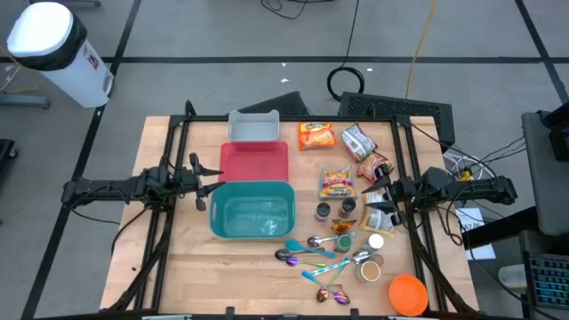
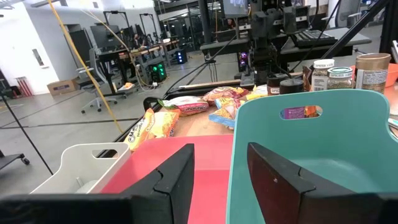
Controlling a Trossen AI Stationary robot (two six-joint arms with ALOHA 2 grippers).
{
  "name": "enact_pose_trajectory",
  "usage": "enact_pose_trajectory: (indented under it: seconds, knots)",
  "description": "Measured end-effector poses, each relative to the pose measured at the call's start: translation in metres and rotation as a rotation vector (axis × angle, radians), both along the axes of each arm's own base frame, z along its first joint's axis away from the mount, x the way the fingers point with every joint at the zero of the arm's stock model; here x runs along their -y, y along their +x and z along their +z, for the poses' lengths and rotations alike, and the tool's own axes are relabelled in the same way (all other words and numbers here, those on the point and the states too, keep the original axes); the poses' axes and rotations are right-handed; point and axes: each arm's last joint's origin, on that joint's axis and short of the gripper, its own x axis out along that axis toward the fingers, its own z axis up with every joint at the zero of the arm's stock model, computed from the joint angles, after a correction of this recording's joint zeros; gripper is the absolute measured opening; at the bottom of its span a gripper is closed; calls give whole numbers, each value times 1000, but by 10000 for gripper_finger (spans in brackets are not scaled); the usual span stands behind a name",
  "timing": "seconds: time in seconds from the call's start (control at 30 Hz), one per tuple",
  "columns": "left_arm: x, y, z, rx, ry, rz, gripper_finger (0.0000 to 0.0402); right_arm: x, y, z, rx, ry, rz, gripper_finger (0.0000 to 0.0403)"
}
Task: Pick & Place Food Item
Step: Put the green noodle pack into the gray bin
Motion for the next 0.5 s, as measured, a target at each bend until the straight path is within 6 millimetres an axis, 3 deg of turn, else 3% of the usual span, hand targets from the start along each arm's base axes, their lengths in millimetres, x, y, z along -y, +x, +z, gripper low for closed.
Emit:
enact_pose_trajectory:
  seconds: [0.5]
  knots:
    - [0, 0, 0, 0, 0, -1, 157, 0, -3, 10, 86, 87, 23, 169]
